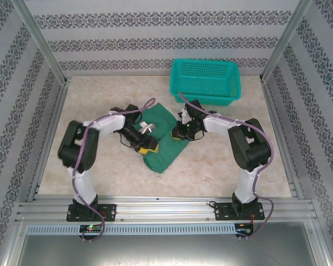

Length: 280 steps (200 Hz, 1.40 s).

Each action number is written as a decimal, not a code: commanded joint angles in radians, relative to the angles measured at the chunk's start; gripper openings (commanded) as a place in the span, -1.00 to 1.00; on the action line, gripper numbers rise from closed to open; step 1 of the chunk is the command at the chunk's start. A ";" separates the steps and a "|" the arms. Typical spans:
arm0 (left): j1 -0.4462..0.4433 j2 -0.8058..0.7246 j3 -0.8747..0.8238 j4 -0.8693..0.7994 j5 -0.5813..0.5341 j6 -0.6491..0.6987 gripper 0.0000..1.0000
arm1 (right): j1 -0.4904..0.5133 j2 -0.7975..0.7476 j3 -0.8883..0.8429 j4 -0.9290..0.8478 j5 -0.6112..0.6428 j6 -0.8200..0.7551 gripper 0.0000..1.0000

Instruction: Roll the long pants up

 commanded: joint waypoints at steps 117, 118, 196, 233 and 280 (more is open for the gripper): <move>-0.685 -0.008 -0.019 0.216 -1.340 0.139 0.36 | -0.012 0.011 -0.082 0.032 0.012 0.063 -1.00; -0.685 -0.006 -0.016 0.215 -1.333 0.141 0.37 | -0.012 0.011 -0.082 0.033 0.011 0.064 -1.00; -0.719 0.043 0.049 0.151 -1.265 0.158 0.38 | -0.011 0.025 -0.051 0.019 0.011 0.061 -1.00; -0.711 0.132 0.067 0.138 -1.299 0.144 0.41 | -0.011 0.028 -0.057 0.022 0.012 0.060 -1.00; -0.647 0.256 0.089 0.068 -1.365 0.066 0.44 | -0.014 0.014 -0.075 0.025 0.013 0.056 -1.00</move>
